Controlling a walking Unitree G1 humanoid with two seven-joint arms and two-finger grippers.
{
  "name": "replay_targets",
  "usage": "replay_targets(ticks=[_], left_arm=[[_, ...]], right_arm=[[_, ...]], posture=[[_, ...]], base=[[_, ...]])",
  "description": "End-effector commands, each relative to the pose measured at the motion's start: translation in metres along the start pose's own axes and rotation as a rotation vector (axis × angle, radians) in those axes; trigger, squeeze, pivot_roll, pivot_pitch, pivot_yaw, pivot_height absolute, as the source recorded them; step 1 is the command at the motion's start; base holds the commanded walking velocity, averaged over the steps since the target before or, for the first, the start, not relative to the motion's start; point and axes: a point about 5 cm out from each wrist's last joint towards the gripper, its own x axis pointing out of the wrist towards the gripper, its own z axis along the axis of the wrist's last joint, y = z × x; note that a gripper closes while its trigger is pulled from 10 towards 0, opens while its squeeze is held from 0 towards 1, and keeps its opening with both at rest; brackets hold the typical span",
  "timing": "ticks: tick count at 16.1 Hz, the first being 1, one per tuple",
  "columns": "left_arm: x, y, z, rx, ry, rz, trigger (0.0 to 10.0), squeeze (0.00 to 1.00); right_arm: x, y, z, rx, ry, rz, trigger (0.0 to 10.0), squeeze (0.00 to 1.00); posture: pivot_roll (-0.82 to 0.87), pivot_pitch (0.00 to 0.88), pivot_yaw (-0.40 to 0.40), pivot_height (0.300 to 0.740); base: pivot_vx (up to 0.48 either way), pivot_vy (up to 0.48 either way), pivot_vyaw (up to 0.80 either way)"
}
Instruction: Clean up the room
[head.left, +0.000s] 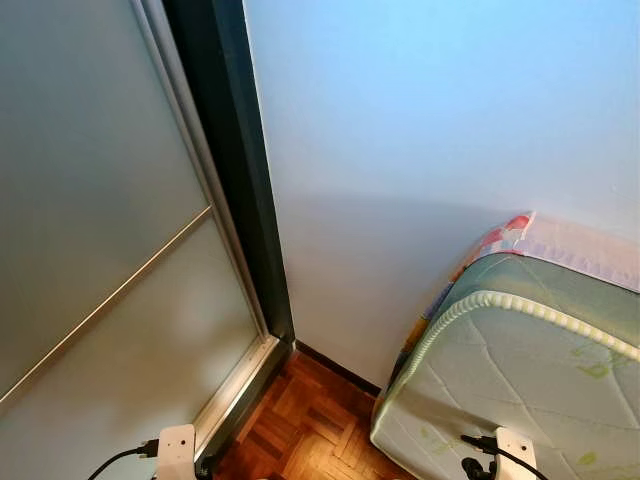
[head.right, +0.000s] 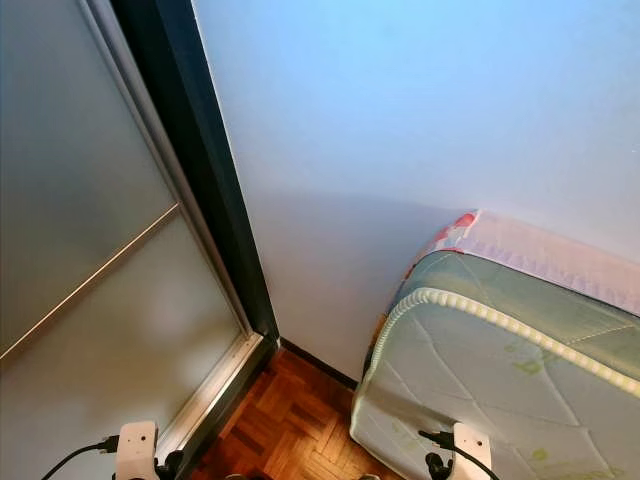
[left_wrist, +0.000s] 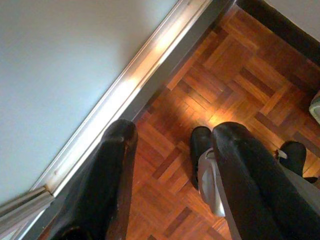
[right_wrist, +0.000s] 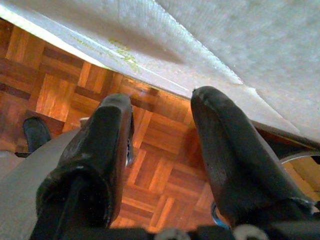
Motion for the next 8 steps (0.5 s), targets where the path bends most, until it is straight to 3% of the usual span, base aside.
replay_targets(ticks=[1, 4, 5, 8], left_arm=[[-0.008, 0.031, -0.021, -0.124, 0.121, 0.001, 10.0, 0.00], [-0.013, 0.044, -0.032, -0.079, 0.179, 0.010, 10.0, 0.00], [-0.015, 0.046, -0.037, -0.022, 0.209, -0.008, 10.0, 0.00], [-0.013, 0.043, -0.033, -0.045, 0.182, -0.005, 10.0, 0.00]], right_arm=[[-0.010, 0.001, -0.042, 0.030, 0.133, 0.014, 10.0, 0.00], [-0.009, 0.009, -0.044, 0.064, 0.127, 0.017, 10.0, 0.00], [-0.009, 0.009, -0.045, 0.065, 0.128, 0.014, 10.0, 0.00], [-0.007, 0.009, -0.038, 0.053, 0.126, 0.007, 10.0, 0.00]], posture=[[0.10, 0.000, -0.059, 0.719], [0.05, 0.000, -0.013, 0.719], [0.05, 0.000, -0.014, 0.719], [0.09, 0.000, -0.022, 0.719]], base=[[0.000, 0.000, 0.00], [0.000, 0.000, 0.00], [0.000, 0.000, 0.00], [0.000, 0.000, 0.00]])
